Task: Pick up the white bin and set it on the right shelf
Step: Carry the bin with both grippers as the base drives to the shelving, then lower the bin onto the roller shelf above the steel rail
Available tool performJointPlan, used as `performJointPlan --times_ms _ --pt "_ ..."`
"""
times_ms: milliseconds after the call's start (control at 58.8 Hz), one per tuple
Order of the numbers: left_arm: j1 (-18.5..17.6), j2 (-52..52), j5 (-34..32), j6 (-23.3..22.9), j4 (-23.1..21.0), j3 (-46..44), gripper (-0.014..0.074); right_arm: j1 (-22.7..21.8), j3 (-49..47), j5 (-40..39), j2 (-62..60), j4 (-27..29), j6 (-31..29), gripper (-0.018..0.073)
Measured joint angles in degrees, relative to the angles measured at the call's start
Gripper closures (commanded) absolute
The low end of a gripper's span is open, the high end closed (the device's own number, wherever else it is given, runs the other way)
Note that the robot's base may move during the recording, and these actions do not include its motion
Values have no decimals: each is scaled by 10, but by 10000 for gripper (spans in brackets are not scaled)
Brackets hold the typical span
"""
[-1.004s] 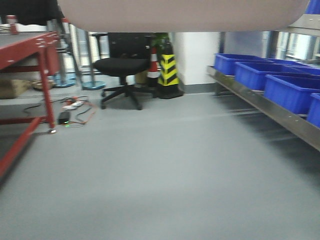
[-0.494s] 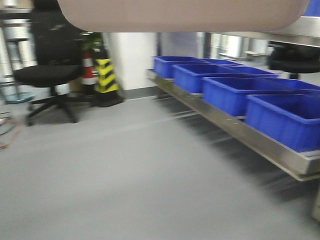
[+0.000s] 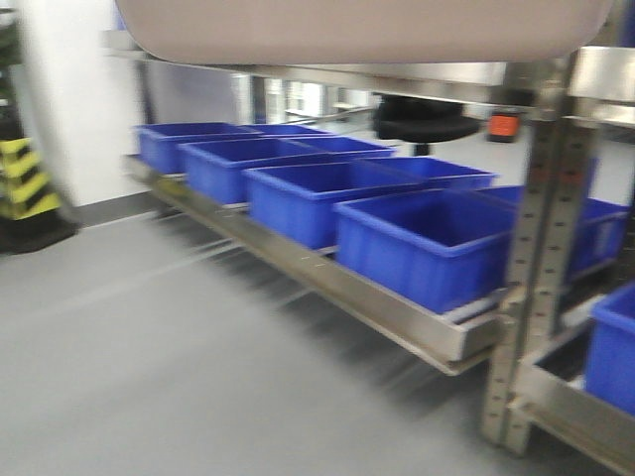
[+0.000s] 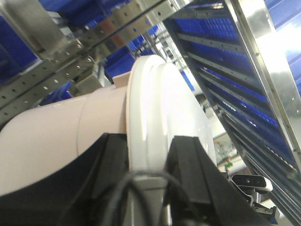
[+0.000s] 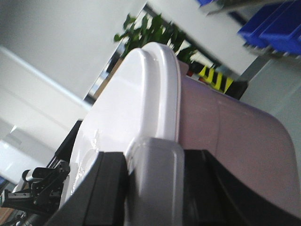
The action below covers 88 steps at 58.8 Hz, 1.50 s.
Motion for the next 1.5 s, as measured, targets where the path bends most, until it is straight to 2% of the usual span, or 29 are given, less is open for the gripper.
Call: performJointPlan --times_ms 1498 --pt "0 0 0 0 1 0 722 0 0 -2 0 0 0 494"
